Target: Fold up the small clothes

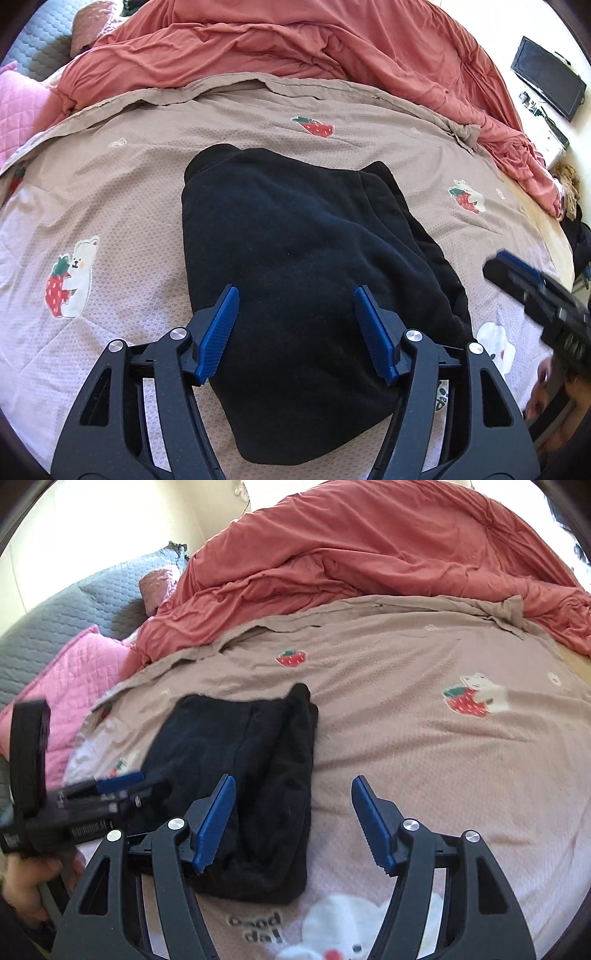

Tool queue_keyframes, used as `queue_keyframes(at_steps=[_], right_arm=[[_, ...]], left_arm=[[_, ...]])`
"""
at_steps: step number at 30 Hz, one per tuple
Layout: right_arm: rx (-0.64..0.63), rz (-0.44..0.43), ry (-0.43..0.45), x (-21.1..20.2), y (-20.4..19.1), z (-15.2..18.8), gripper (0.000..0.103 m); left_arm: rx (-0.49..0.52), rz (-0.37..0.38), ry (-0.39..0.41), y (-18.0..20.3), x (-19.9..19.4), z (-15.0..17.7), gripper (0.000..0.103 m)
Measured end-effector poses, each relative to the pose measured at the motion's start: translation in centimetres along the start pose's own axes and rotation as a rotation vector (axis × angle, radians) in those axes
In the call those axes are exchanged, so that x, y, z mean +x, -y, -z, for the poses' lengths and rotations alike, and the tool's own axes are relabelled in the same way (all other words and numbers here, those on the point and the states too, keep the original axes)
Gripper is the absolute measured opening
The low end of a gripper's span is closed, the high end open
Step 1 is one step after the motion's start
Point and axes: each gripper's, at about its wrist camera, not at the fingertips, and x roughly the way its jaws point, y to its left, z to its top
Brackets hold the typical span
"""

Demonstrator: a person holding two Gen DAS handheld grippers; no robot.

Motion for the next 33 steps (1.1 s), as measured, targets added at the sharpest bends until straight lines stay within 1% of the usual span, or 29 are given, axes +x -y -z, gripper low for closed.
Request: queue_keyframes(at_steps=[7, 8, 9, 12, 15, 17, 18, 19, 20, 22, 24, 25, 28, 29, 31, 33], right_arm=[[-0.059, -0.095, -0.041, 3.0, -0.9, -3.3, 0.064], [-0.059, -0.116, -0.056, 3.8, -1.0, -3.6, 0.06], [-0.065, -0.129, -0.074, 4.7, -1.1, -3.9, 0.054], [-0.08, -0.146, -0.117, 6.9, -1.3, -4.0, 0.052], [-0.083, -0.143, -0.163, 9.1, -1.2, -3.6, 0.052], [-0.067, -0.159, -0.183, 10.1, -0.9, -3.2, 0.052], [-0.06, -0.174, -0.187, 10.3, -0.8, -3.0, 0.044], [-0.049, -0.204, -0.194, 10.5, -0.8, -2.9, 0.035], [-0.028, -0.246, -0.196, 10.6, -0.6, -2.8, 0.03], [-0.021, -0.265, -0.195, 10.3, -0.7, -2.9, 0.02], [-0.038, -0.282, -0.169, 9.4, -1.1, -3.5, 0.015], [-0.049, -0.286, -0.156, 8.9, -1.3, -3.8, 0.015], [-0.104, -0.27, -0.091, 6.5, -2.3, -4.9, 0.013], [-0.12, -0.255, -0.085, 6.2, -2.5, -5.1, 0.013], [-0.162, -0.19, -0.094, 6.1, -2.5, -5.1, 0.012], [-0.2, -0.097, -0.123, 7.1, -2.1, -4.5, 0.012]], left_arm=[[-0.006, 0.005, 0.019, -0.4, -0.1, 0.8, 0.058], [-0.006, 0.005, 0.02, -0.4, -0.1, 0.9, 0.058], [-0.005, 0.004, 0.02, -0.4, -0.1, 0.9, 0.058], [0.007, -0.005, 0.025, -0.2, -0.2, 1.2, 0.059], [0.021, -0.015, 0.029, 0.0, -0.3, 1.4, 0.06], [0.029, -0.02, 0.031, 0.1, -0.4, 1.5, 0.061], [0.031, -0.024, 0.032, 0.1, -0.4, 1.5, 0.061], [0.031, -0.027, 0.033, 0.2, -0.4, 1.5, 0.062], [0.029, -0.028, 0.034, 0.2, -0.5, 1.6, 0.063], [0.021, -0.031, 0.032, 0.1, -0.6, 1.6, 0.063], [0.016, -0.033, 0.032, 0.1, -0.8, 1.6, 0.064], [0.01, -0.032, 0.03, 0.0, -0.9, 1.6, 0.064], [-0.004, -0.029, 0.026, -0.3, -1.0, 1.6, 0.067], [-0.006, -0.028, 0.026, -0.4, -1.1, 1.6, 0.069], [-0.008, -0.036, 0.019, -0.5, -0.9, 1.7, 0.071], [-0.021, -0.031, -0.002, -0.6, -0.5, 1.8, 0.071]])
